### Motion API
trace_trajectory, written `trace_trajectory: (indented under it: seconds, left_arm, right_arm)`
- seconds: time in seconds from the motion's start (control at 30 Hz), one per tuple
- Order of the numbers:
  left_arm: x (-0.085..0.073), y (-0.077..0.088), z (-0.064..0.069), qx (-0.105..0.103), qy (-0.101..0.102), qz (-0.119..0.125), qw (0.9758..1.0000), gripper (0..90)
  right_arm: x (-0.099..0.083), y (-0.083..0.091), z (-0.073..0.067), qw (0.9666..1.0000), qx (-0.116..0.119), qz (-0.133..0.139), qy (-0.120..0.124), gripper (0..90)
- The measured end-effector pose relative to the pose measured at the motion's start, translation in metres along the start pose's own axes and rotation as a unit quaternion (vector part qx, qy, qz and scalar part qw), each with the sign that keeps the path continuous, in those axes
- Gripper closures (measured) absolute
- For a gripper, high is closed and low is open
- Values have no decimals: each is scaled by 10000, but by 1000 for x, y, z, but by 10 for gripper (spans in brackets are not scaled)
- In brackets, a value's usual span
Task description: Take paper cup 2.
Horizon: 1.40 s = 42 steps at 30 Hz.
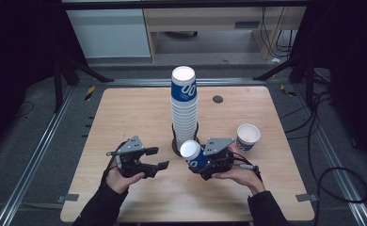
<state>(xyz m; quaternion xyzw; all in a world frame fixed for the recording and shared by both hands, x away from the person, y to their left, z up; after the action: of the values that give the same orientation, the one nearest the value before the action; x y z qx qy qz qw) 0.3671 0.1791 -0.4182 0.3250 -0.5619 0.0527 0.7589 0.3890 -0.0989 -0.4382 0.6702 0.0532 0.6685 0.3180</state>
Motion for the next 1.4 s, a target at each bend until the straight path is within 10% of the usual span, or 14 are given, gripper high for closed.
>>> trace_trajectory:
  seconds: [1.4]
  left_arm:
    - [1, -35, 27, -312, -78, -311, 9990, 221]
  right_arm:
    - [4, -41, -28, 9966, 447, -370, 579, 207]
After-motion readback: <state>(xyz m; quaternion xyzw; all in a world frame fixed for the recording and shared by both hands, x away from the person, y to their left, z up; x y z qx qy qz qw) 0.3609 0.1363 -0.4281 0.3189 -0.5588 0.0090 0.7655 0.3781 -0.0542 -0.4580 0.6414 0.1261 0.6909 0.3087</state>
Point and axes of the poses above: each handheld gripper's, and its own axes: y roughly backward along the jaws, x roughly out of its top, z roughly to its right, the point moved 1 cm from there along -y, roughly forward along the jaws, and after that the axes turned 4 degrees about z, right-handed, at the moved point
